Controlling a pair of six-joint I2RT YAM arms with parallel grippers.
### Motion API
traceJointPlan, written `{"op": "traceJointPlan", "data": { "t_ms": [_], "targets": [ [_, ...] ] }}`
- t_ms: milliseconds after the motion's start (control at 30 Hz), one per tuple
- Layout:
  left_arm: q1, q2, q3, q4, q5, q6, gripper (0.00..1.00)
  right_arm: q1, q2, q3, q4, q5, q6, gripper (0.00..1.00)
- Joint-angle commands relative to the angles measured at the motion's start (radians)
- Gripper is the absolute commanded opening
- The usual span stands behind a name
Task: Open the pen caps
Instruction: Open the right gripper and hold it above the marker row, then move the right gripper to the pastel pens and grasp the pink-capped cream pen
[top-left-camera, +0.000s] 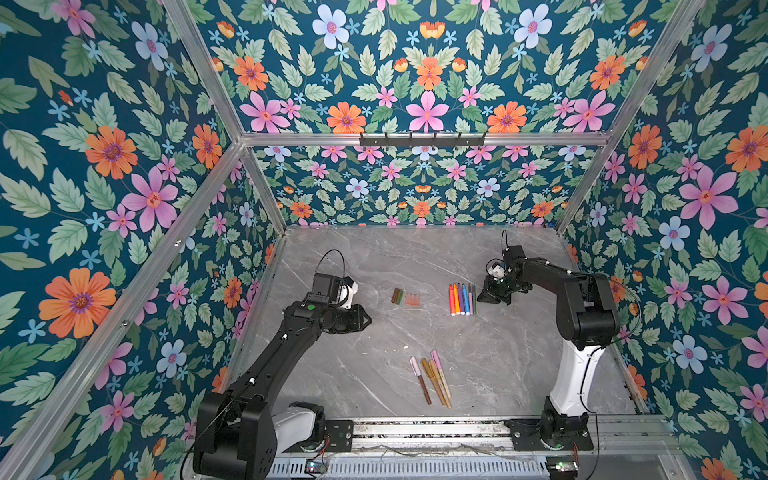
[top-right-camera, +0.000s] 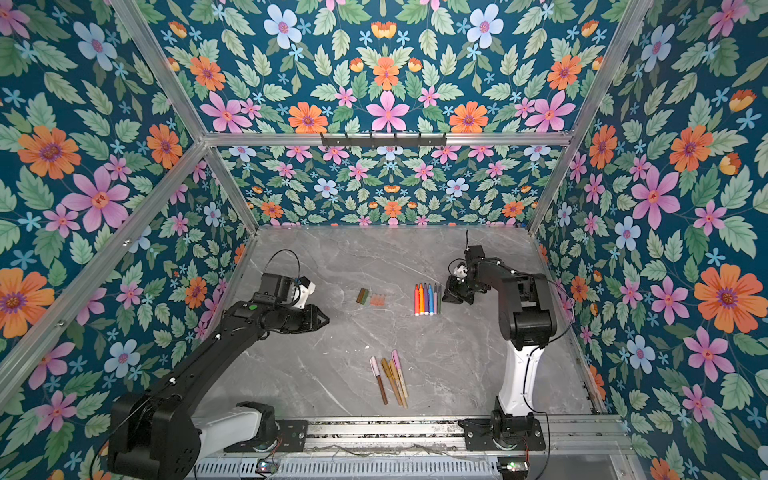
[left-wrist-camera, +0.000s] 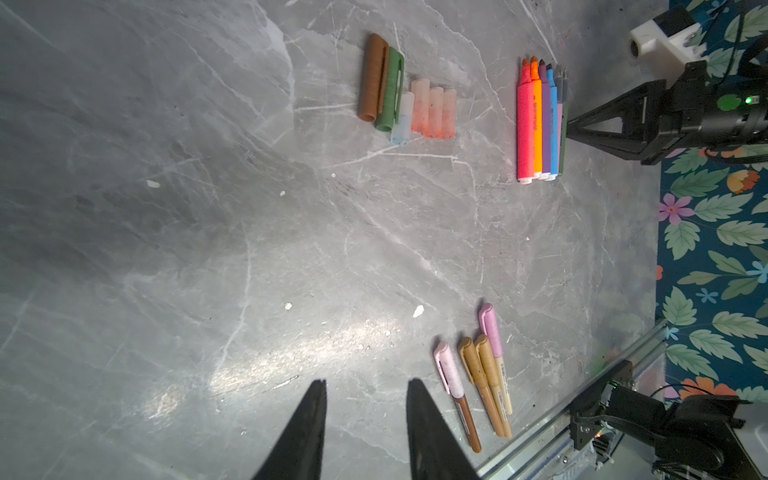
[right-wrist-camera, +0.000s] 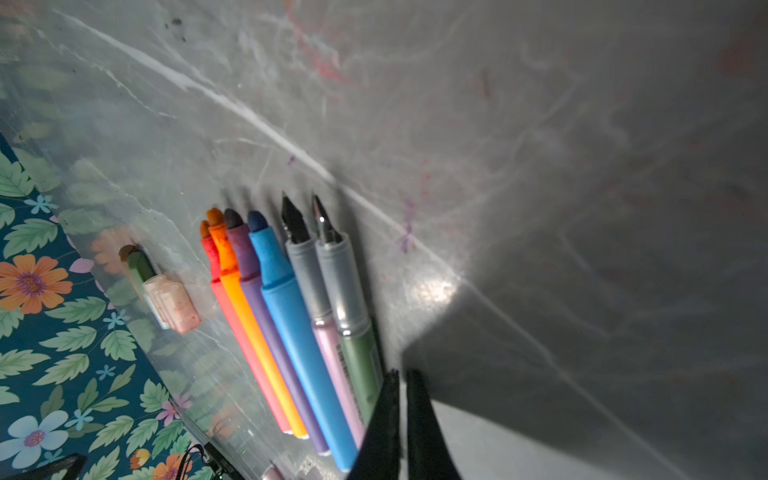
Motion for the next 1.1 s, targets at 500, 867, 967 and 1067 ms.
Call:
{"op": "traceJointPlan", "data": {
  "t_ms": [500, 867, 967, 1067],
  "targets": [
    [0.002, -0.001, 0.0, 0.012, -0.003, -0.004, 0.36, 0.004, 0.03, 0.021, -0.051, 0.032, -0.009, 0.14],
    [0.002, -0.001, -0.001, 0.011, -0.004, -0.001, 0.36, 0.009, 0.029, 0.029, -0.061, 0.041, -0.012, 0.12],
    [0.002, -0.003, -0.001, 0.011, -0.004, -0.004, 0.36, 0.008, 0.006, 0.016, -0.049, 0.066, 0.001, 0.12],
    [0.002, -0.003, 0.0, 0.011, -0.003, -0.003, 0.36, 0.005, -0.026, -0.001, -0.039, 0.082, 0.005, 0.12]
  ]
}}
